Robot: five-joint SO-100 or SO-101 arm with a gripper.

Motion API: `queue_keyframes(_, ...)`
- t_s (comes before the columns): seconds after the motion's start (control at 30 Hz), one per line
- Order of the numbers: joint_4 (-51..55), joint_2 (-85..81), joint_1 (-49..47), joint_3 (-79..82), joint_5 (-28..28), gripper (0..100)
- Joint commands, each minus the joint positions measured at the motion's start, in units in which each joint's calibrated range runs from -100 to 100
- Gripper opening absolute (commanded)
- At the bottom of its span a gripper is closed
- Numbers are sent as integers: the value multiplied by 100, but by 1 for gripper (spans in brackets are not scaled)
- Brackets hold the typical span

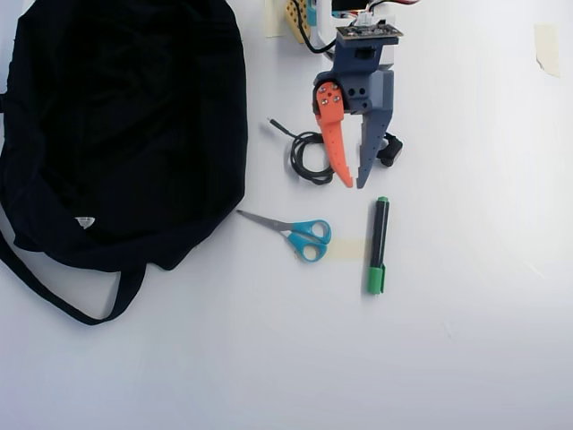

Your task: Put the cable into the black bag

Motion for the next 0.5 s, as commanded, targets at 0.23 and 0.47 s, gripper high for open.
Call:
queue_keyframes(0.23, -137, 1383, 264, -2473, 39, 2)
queue_keyframes(0.47, -310, 1599, 287, -2788, 39, 2)
